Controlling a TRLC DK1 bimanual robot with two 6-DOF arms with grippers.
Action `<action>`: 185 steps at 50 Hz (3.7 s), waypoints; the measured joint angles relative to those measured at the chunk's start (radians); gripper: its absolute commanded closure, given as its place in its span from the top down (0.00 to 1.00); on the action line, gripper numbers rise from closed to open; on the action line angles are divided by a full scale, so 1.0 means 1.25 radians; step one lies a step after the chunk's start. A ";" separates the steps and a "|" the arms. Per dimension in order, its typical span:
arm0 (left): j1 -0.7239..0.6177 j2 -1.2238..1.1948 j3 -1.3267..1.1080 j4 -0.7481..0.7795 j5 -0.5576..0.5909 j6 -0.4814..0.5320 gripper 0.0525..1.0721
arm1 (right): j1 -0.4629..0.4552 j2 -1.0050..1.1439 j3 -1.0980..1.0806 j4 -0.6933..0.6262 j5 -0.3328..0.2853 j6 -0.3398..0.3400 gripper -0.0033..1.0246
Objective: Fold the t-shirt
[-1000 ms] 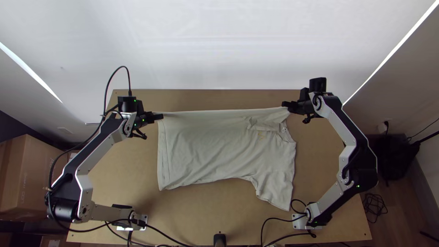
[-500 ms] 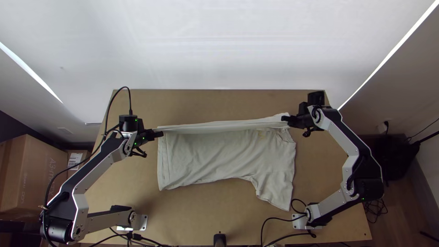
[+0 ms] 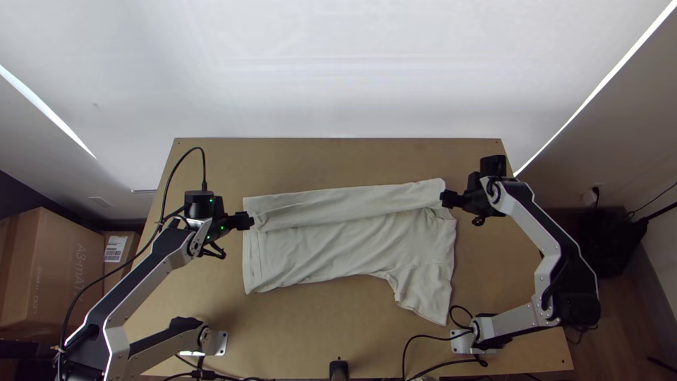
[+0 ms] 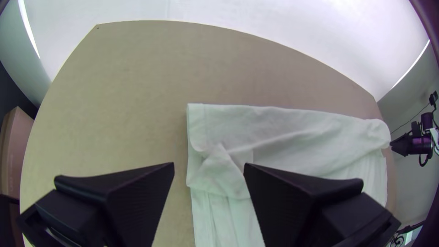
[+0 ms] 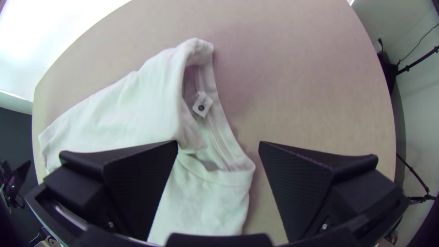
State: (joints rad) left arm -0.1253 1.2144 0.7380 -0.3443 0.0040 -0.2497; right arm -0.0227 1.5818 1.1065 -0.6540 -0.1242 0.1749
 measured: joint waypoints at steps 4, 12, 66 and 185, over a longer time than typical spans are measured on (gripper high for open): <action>0.003 -0.025 -0.007 -0.024 0.000 0.009 0.93 | -0.016 -0.032 -0.002 -0.058 -0.020 0.000 0.95; 0.023 -0.102 -0.012 -0.081 0.000 0.035 0.94 | -0.045 -0.131 -0.041 -0.153 -0.026 -0.005 0.95; -0.014 -0.208 0.067 -0.256 0.000 0.085 0.94 | 0.014 -0.213 -0.289 -0.270 -0.060 -0.067 0.49; -0.102 -0.052 0.008 -0.568 0.114 0.389 0.03 | -0.071 -0.261 -0.281 -0.223 -0.050 -0.189 0.02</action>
State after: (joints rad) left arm -0.2527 1.1496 0.7479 -1.0542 0.1467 0.2371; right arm -0.1116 1.2556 0.7551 -0.9325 -0.1871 -0.0616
